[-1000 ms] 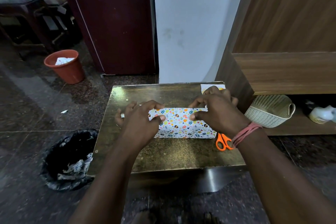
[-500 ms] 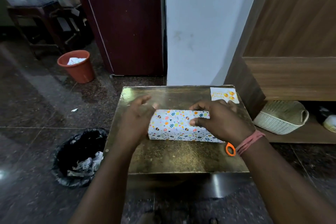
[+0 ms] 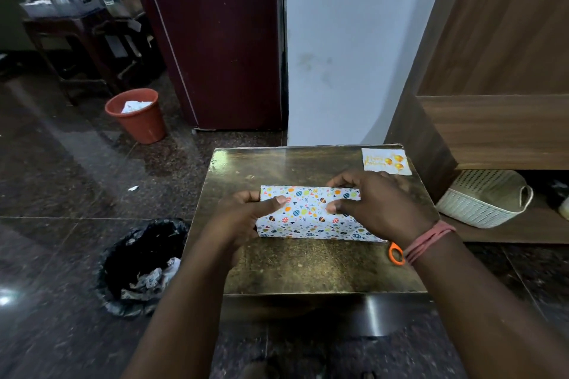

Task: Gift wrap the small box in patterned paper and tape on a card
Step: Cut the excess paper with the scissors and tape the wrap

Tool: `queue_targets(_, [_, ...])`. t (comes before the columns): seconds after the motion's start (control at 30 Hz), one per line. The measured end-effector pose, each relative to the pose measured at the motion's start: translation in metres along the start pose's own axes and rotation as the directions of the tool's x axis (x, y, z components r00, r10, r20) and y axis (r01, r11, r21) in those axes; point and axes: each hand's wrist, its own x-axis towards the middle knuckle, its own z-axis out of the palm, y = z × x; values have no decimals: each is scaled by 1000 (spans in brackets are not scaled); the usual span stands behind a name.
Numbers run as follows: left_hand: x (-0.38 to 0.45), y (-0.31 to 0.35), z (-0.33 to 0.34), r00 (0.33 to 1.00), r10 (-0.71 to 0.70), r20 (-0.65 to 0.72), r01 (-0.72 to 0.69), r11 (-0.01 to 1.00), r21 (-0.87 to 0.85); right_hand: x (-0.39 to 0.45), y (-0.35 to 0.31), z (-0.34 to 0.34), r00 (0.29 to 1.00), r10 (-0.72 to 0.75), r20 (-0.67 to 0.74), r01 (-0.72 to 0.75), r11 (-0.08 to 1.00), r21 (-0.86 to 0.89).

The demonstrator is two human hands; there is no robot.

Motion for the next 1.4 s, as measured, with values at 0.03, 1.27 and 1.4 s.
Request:
queue_targets(0.03, [1,0,0,1000,3,-15,-3,1000,-8,-2,-1,-2,999,30,-15,-30,999,-28])
queue_targets(1.27, [5,-8,-2,988,30,153,-20,998,-65,-16,18,3,933,351,-79,-238,765,598])
queue_targets(1.4, [5,-8,-2,984,61,169,-54,997,-48,-15,18,2,936,345,-64,-241,763,600])
